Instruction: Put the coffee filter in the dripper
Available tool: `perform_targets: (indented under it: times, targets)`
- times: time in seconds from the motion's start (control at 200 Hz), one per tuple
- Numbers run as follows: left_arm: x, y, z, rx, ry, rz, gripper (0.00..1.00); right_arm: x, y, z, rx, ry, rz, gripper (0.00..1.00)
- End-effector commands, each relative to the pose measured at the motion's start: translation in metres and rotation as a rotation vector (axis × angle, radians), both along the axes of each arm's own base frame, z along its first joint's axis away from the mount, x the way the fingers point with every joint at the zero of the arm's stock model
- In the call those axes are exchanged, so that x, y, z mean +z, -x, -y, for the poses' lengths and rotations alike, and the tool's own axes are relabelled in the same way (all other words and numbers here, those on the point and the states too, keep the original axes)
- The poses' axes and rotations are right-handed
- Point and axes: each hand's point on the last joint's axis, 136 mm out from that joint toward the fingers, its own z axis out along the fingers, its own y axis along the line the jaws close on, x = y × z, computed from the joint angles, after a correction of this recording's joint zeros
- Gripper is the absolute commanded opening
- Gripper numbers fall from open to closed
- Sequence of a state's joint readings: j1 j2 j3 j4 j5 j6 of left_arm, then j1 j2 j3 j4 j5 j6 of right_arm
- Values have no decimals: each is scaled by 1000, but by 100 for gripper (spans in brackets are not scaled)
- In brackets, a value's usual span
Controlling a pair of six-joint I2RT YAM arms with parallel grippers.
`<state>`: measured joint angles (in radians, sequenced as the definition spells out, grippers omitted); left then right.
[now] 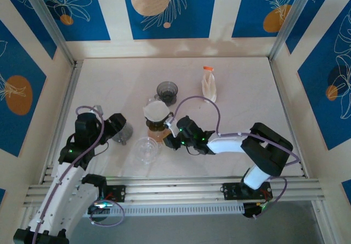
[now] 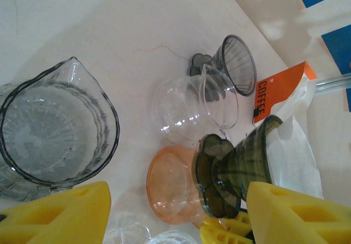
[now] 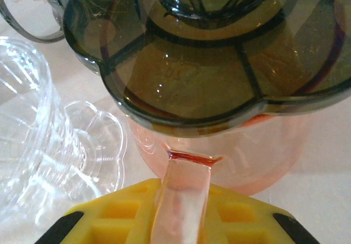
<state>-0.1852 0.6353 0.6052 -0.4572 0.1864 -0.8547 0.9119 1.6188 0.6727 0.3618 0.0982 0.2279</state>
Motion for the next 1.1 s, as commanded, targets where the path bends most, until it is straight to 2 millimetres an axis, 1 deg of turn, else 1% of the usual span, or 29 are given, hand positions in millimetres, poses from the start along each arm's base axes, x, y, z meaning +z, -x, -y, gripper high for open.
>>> perform_targets:
  times: [0.0,0.43,0.585,0.865,1.0,1.095]
  targets:
    - [12,2,-5,4,-23,25,67,13,-15,-14,7,-14,45,22]
    - [4,8,-11,18,-60,3,66,4,-55,-48,-34,40,67,22]
    - [5,9,-12,18,-73,8,67,3,-71,-61,-43,51,83,22]
    - [5,11,-13,14,-89,7,67,-1,-93,-87,-37,63,95,23]
    - [5,11,-13,15,-92,7,67,-5,-103,-96,-38,64,90,23]
    - [5,11,-13,15,-94,7,67,-6,-106,-101,-36,65,88,23]
